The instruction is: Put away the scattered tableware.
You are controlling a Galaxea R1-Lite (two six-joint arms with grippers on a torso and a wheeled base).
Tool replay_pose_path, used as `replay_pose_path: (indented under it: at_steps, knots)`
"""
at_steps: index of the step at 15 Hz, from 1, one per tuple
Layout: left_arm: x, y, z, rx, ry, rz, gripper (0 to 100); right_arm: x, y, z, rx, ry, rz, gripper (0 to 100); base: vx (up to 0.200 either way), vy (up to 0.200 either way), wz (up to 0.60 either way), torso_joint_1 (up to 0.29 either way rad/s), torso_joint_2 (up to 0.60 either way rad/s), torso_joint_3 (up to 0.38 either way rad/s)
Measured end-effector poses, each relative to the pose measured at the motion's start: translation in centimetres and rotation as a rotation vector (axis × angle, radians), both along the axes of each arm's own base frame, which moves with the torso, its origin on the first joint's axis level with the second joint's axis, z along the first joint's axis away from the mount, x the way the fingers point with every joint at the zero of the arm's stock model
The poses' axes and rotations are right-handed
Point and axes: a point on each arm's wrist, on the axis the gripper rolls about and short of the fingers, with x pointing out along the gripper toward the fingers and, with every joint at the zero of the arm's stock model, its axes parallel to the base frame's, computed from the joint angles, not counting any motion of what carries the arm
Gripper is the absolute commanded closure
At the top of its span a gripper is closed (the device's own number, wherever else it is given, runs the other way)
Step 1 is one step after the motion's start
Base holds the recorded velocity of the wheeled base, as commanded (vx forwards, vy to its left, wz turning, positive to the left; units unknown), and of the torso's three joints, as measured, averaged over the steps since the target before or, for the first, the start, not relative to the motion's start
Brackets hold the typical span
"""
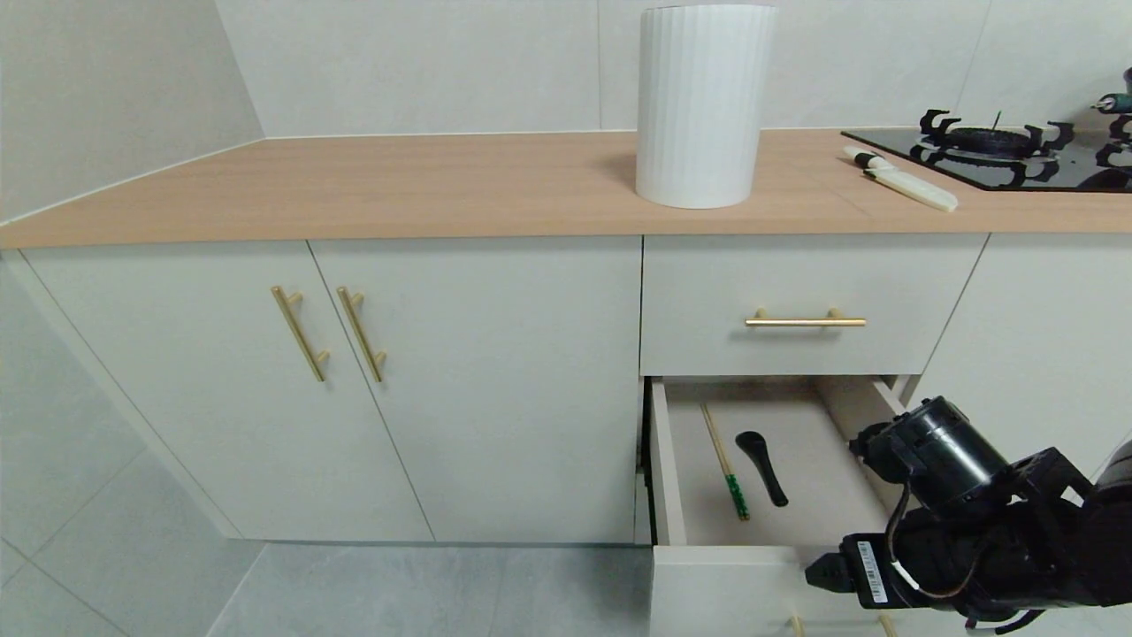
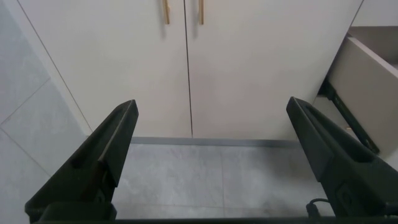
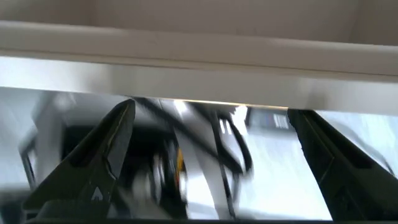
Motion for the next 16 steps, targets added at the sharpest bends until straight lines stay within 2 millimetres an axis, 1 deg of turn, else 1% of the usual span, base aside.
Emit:
replay_pose_path:
  at_steps: [2,4,6,8,11,16]
  knots:
    - [0.0,0.0,0.0,0.000,0.000,0.000,0,0.5,0.0,-0.2,0.026,-0.071,-0.010,0,0.000,0.000,0.00,0.000,0.00,0.000]
    - [0.0,0.0,0.0,0.000,0.000,0.000,0,1.0,-0.2,-0.6,0.020,-0.086,-0.015,0,0.000,0.000,0.00,0.000,0.00,0.000]
    - [0.0,0.0,0.0,0.000,0.000,-0.001,0,2.5,-0.4,-1.0,0.018,-0.129,-0.011,0,0.000,0.000,0.00,0.000,0.00,0.000]
    - [0.0,0.0,0.0,0.000,0.000,-0.001,0,4.5,-0.5,-1.2,0.042,-0.230,-0.021,0,0.000,0.000,0.00,0.000,0.00,0.000]
    - [0.0,0.0,0.0,0.000,0.000,0.000,0,7.0,-1.1,-2.2,0.045,-0.328,-0.042,0,0.000,0.000,0.00,0.000,0.00,0.000]
    - [0.0,0.0,0.0,0.000,0.000,0.000,0,9.3,-1.4,-4.4,0.040,-0.434,-0.121,0,0.000,0.000,0.00,0.000,0.00,0.000]
